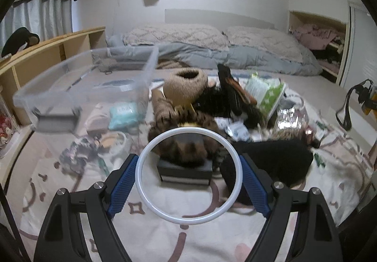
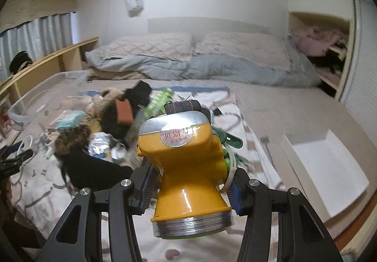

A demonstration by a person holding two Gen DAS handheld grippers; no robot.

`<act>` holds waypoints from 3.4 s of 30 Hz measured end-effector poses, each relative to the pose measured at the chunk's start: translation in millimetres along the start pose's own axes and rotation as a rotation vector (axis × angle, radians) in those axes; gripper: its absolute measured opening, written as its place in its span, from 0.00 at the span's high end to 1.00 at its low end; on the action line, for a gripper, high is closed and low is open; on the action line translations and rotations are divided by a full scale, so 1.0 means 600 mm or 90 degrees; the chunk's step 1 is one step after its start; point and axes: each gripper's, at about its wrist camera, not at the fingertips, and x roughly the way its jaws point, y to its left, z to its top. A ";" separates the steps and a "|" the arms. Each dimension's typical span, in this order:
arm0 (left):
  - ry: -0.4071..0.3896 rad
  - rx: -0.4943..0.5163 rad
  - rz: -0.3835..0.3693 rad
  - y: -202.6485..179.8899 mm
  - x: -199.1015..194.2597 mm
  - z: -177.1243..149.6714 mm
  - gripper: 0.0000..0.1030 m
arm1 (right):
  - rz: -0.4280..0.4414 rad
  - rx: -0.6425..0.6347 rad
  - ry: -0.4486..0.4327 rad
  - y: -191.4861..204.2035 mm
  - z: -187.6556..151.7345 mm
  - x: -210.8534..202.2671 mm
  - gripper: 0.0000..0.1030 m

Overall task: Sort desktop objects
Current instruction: 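Carry the yellow lamp with the right tool toward the clear box, then move the right tool with the yellow lamp over the clear box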

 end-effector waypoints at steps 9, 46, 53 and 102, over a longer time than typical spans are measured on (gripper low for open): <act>-0.045 0.000 0.018 0.016 -0.056 0.071 0.18 | 0.072 -0.046 -0.035 0.061 0.078 -0.033 0.48; -0.092 -0.136 0.154 0.238 -0.010 0.261 0.18 | 0.262 -0.165 -0.120 0.424 0.276 0.058 0.48; 0.004 -0.157 0.140 0.266 0.090 0.258 0.18 | 0.281 -0.164 -0.125 0.459 0.295 0.086 0.48; -0.108 -0.044 0.172 0.301 -0.012 0.215 0.02 | 0.358 -0.201 0.007 0.712 0.383 0.298 0.49</act>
